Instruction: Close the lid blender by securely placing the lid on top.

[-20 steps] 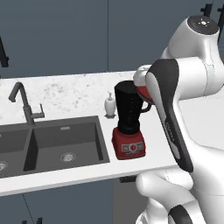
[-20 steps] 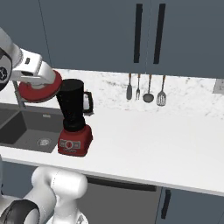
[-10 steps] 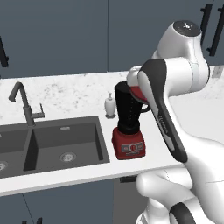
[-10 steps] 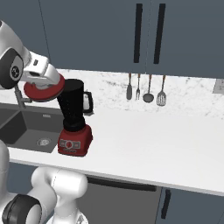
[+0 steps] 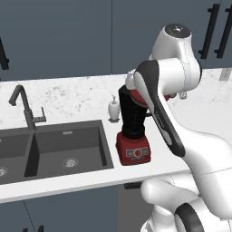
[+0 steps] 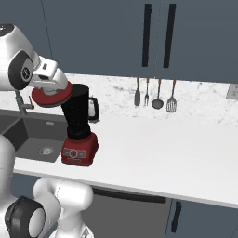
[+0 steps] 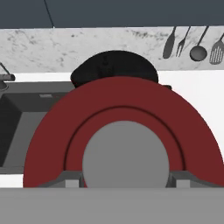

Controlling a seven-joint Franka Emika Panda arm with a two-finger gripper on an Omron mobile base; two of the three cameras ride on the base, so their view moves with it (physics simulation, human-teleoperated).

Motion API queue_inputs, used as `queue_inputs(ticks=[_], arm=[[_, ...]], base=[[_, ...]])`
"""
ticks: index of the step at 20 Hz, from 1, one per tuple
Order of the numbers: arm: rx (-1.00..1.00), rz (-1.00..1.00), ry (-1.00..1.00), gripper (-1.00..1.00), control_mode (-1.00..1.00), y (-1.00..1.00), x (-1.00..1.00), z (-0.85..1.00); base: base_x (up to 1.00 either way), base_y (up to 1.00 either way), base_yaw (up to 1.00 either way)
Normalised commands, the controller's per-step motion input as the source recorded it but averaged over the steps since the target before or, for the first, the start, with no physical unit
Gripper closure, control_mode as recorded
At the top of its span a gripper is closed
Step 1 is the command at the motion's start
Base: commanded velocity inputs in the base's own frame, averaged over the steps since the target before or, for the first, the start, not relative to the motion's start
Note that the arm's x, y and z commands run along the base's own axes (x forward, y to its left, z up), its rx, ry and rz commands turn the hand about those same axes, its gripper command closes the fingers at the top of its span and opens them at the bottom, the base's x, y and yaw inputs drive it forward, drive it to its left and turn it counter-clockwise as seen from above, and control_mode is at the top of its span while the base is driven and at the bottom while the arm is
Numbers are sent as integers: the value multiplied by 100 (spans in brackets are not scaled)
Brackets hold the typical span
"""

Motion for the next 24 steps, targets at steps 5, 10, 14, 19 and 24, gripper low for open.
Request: queue_inputs(ticks=[5,10,14,19,24], arm=[[0,0,2,100,-100,0,30,0],[0,0,0,100,-100,0,28,0],[0,0,0,100,-100,0,29,0],[0,0,1,100,-100,0,34,0],[0,0,4,100,-100,0,33,6]], base=[[0,0,0],[0,0,0],[0,0,0],[0,0,0],[0,0,0]])
